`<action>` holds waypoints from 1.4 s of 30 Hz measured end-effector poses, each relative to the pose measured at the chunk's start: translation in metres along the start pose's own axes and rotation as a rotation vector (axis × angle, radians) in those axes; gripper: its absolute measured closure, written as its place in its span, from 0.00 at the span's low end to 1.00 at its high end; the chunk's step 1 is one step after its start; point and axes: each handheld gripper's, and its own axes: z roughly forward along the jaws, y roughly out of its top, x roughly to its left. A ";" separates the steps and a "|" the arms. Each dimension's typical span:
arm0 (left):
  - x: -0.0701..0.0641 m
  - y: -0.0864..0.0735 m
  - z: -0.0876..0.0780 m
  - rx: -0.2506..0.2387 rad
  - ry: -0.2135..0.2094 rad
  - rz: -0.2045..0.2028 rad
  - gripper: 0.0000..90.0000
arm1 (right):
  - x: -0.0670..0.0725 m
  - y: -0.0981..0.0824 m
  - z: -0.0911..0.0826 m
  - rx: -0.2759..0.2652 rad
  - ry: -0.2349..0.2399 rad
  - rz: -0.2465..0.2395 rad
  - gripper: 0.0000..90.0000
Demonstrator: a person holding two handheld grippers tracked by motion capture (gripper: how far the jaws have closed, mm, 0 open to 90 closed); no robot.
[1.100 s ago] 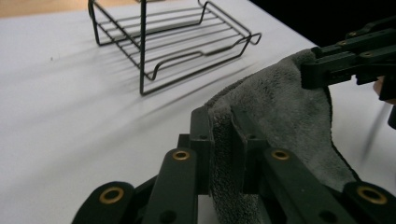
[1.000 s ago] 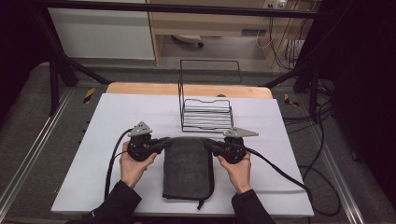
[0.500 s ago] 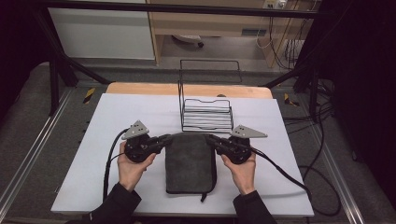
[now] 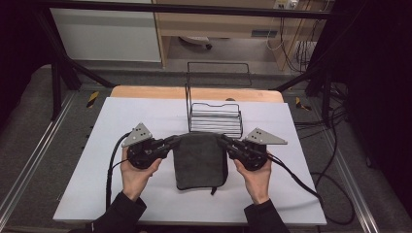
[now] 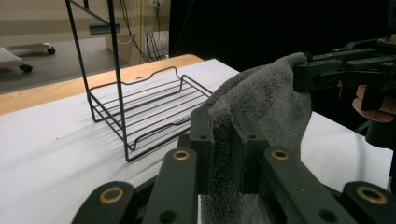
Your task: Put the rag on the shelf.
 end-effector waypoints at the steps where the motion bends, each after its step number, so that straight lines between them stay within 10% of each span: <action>1: -0.001 0.002 0.000 -0.002 0.000 0.006 0.89 | 0.001 0.001 -0.002 -0.006 -0.001 -0.005 0.89; 42: -0.013 0.088 0.011 -0.245 -0.005 0.038 0.89 | 0.006 0.074 -0.038 -0.282 -0.106 -0.077 0.89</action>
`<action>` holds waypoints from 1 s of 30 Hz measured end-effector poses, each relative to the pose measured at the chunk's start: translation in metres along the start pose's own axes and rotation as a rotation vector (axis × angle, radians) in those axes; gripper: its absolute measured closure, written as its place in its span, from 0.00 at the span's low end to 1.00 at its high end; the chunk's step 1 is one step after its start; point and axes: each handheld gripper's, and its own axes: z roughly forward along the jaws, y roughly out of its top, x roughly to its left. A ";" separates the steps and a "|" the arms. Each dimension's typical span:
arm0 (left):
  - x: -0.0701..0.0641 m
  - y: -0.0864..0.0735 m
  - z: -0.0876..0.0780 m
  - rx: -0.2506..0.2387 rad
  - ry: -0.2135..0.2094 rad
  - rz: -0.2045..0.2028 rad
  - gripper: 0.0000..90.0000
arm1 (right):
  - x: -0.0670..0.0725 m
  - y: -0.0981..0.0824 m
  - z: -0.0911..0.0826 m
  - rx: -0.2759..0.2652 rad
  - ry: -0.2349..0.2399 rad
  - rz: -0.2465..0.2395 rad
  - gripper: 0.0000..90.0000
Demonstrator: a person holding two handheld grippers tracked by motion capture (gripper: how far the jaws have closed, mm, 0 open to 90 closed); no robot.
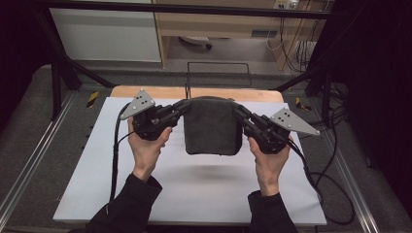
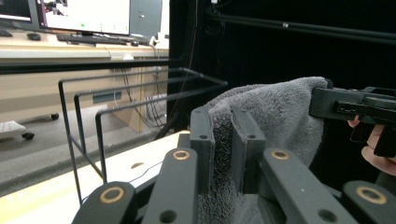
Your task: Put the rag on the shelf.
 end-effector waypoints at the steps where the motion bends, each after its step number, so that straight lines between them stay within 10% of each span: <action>1: 0.000 0.002 0.001 -0.006 0.000 -0.001 0.89 | 0.000 0.002 0.001 -0.006 -0.005 -0.004 0.89; 30: 0.010 0.065 0.015 -0.124 0.017 0.011 0.89 | -0.008 0.065 0.024 -0.091 -0.047 -0.057 0.90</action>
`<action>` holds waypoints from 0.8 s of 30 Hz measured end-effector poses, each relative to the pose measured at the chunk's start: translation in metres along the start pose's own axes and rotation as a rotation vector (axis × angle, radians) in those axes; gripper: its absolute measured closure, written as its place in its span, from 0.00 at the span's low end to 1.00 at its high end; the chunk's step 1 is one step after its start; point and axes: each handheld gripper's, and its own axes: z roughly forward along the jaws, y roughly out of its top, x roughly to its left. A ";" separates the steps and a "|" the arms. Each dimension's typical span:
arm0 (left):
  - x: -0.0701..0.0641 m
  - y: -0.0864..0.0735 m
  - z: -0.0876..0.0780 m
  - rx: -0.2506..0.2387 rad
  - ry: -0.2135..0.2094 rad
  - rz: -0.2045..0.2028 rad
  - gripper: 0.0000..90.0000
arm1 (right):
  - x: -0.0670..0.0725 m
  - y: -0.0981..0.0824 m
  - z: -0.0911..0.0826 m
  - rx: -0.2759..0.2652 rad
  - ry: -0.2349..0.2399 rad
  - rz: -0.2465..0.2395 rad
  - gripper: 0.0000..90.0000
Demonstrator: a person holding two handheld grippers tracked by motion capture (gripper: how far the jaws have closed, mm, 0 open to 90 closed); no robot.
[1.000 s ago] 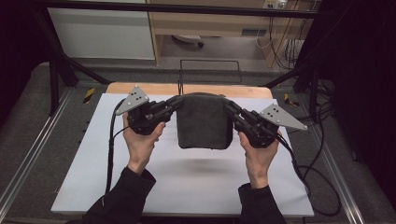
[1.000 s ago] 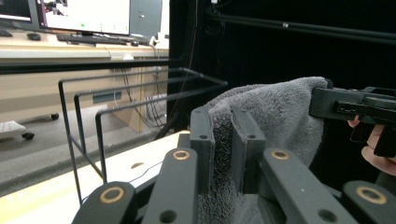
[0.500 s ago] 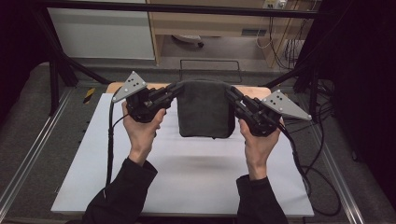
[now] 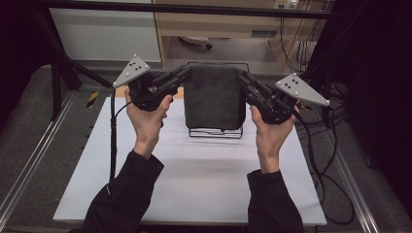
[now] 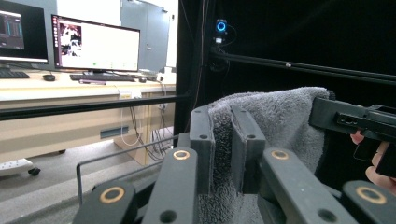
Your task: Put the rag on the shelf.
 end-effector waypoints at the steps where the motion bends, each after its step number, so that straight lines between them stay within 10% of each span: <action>1: 0.000 0.002 0.001 -0.003 -0.001 -0.003 0.89 | -0.001 0.002 0.001 -0.002 -0.001 -0.002 0.90; 24: 0.011 0.052 0.031 -0.048 0.022 0.016 0.89 | -0.019 0.051 0.029 -0.037 -0.038 -0.045 0.90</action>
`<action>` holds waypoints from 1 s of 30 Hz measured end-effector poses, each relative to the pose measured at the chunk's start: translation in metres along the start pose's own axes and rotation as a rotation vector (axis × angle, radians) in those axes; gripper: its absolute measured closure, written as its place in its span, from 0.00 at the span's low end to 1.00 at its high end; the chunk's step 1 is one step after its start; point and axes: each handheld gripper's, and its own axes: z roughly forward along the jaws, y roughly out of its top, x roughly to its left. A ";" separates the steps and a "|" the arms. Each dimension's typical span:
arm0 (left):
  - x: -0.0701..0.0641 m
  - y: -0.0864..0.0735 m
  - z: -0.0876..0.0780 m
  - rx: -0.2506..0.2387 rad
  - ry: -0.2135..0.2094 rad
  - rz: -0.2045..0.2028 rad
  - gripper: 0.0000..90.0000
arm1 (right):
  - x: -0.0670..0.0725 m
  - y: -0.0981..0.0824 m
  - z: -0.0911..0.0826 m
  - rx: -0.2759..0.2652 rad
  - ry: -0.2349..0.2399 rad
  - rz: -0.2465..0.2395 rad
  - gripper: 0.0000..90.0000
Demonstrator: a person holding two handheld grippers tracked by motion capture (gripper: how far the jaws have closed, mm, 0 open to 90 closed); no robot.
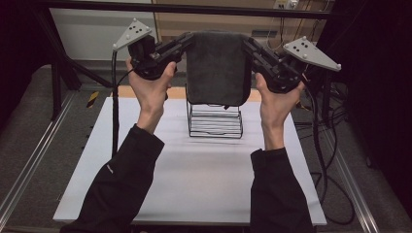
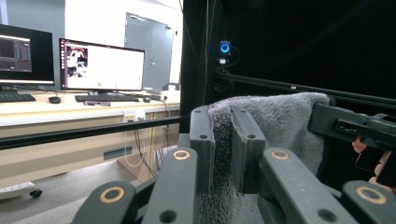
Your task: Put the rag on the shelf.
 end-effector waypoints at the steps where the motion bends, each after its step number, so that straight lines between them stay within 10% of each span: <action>1: 0.001 0.002 0.001 -0.001 -0.001 -0.003 0.89 | -0.001 0.001 0.002 0.001 -0.002 -0.002 0.90; 30: 0.026 0.034 0.038 -0.002 0.039 -0.007 0.89 | -0.033 0.029 0.048 -0.026 -0.015 0.026 0.90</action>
